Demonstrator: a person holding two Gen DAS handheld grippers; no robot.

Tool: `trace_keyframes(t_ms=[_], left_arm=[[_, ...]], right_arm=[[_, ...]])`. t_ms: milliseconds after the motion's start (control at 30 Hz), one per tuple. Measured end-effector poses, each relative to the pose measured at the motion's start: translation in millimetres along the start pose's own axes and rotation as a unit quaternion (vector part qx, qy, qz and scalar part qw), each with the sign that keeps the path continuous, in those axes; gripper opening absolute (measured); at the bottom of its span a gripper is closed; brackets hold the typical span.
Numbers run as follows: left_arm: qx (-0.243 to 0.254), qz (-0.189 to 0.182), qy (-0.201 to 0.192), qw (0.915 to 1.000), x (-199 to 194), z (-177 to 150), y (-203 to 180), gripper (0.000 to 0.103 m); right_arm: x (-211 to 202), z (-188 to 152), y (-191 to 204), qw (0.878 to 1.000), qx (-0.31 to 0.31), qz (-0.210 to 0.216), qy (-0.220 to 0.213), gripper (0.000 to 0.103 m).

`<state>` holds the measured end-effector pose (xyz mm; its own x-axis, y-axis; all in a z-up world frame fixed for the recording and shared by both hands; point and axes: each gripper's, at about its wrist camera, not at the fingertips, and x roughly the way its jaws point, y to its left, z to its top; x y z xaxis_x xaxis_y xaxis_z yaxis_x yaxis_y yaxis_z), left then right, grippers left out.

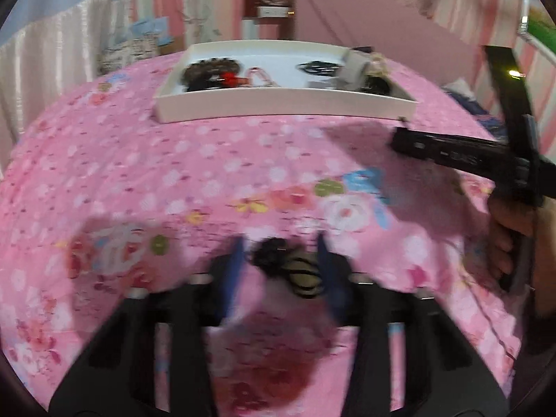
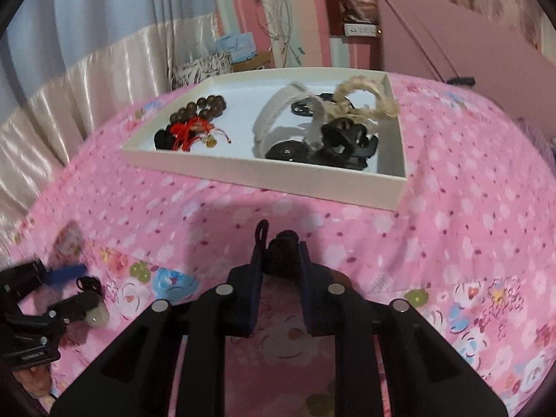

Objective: Organize jewelry
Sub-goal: 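Grasp the black cord item with the left tool while the right tool grasps a small black item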

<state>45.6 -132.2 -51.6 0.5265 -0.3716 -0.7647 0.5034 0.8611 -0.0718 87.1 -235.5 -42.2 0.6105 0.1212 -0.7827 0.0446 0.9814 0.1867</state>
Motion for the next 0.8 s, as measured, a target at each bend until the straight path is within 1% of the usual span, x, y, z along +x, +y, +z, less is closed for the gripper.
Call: trace_keyframes(t_ms=[67,100,133,200,267,333,467,567,633,800], left_arm=[[0.010,0.007,-0.004,0.9999,-1.6,-1.7,-7.0,0.026],[0.005,0.002,-0.008,1.0000,-2.1,-0.9,-6.5,0.018],[-0.004,-0.002,-0.008,1.0000,-1.8,0.3,-4.5,0.012],[-0.014,-0.010,-0.007,0.9998,-1.0,1.4,-1.7,0.012],[-0.014,-0.008,-0.010,0.9998,-2.8,1.6,-2.6,0.011],[-0.016,-0.009,-0.016,0.9997,-5.4,4.2,-1.8,0.011],[-0.029,-0.005,-0.031,0.9991,-21.4,8.5,14.2,0.011],[-0.032,0.000,-0.045,0.9985,-30.1,20.5,20.7,0.010],[-0.032,0.009,-0.061,0.9975,-39.1,29.8,24.7,0.010],[-0.023,0.030,-0.087,0.9955,-52.6,55.9,28.8,0.010]], right_arm=[[1.2,0.3,0.6,1.000,0.002,0.003,-0.001,0.019],[1.8,0.6,0.8,1.000,0.002,0.003,-0.002,0.019],[2.2,0.9,0.4,1.000,0.004,0.005,-0.002,0.019],[2.6,1.6,-0.7,1.000,0.006,0.009,-0.003,0.019],[1.7,1.7,-2.8,1.000,0.014,0.014,-0.007,0.019],[-2.2,1.5,-4.5,1.000,0.018,0.017,-0.019,0.019],[-12.8,0.8,-9.3,0.998,0.028,0.023,-0.044,0.019],[-18.8,1.6,-10.8,0.997,0.031,0.029,-0.057,0.019],[-23.6,1.9,-11.7,0.997,0.033,0.031,-0.063,0.019],[-48.8,11.4,-12.7,0.993,0.038,0.043,-0.098,0.019]])
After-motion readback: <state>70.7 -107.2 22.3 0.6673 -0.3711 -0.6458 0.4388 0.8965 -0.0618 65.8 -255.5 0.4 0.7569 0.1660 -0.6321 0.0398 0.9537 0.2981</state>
